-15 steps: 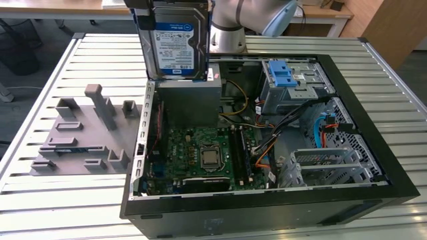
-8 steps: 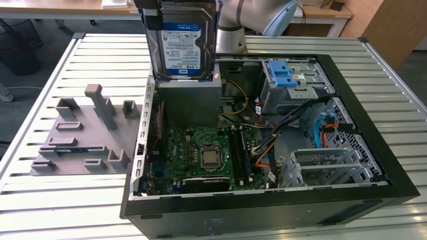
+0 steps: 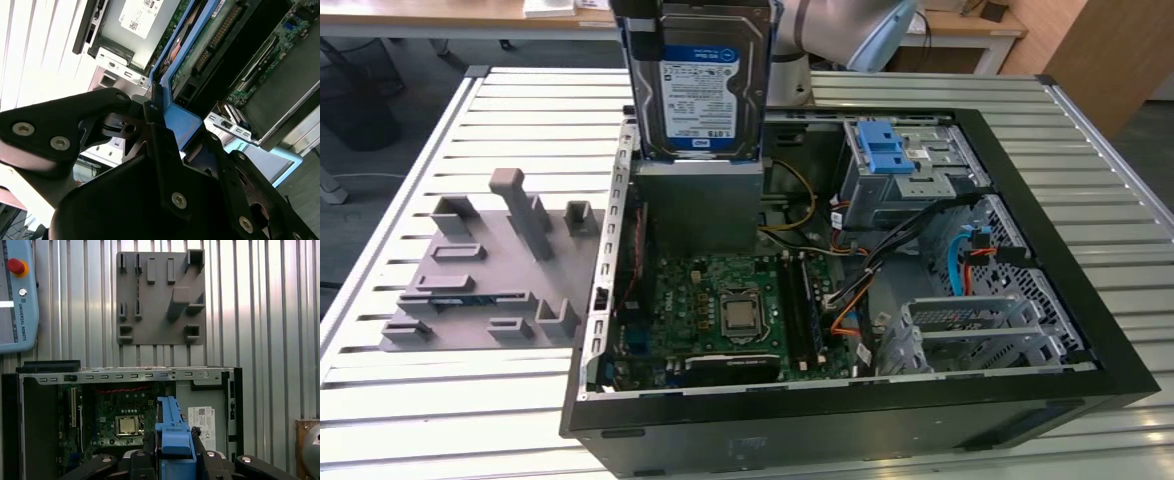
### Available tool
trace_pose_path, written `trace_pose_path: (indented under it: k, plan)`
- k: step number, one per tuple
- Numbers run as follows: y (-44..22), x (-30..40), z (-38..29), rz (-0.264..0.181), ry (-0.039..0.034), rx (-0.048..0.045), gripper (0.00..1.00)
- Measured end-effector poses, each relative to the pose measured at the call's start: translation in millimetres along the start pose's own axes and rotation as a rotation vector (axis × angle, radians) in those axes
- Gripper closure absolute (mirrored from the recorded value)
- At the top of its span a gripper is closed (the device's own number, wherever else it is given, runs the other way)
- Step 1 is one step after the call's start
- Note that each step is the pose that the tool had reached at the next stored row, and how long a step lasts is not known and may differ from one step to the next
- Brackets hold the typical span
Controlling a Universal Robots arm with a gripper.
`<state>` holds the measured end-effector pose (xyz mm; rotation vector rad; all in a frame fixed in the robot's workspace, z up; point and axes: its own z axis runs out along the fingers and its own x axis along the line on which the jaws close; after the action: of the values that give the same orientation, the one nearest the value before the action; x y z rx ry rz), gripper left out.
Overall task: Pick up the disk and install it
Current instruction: 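Pick up the disk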
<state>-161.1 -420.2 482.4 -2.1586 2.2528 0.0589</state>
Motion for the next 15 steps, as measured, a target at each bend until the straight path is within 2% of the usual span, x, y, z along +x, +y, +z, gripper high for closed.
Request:
trace_pose_path:
  k: [4, 12, 15]
  plan:
    - [-4.7, -0.2, -0.1, 0.0, 0.0, 0.0, 0.63]
    - [-5.2, -0.1, -0.1, 0.0, 0.0, 0.0, 0.63]
    - [-5.5, 1.9, -0.1, 0.0, 0.0, 0.0, 0.63]
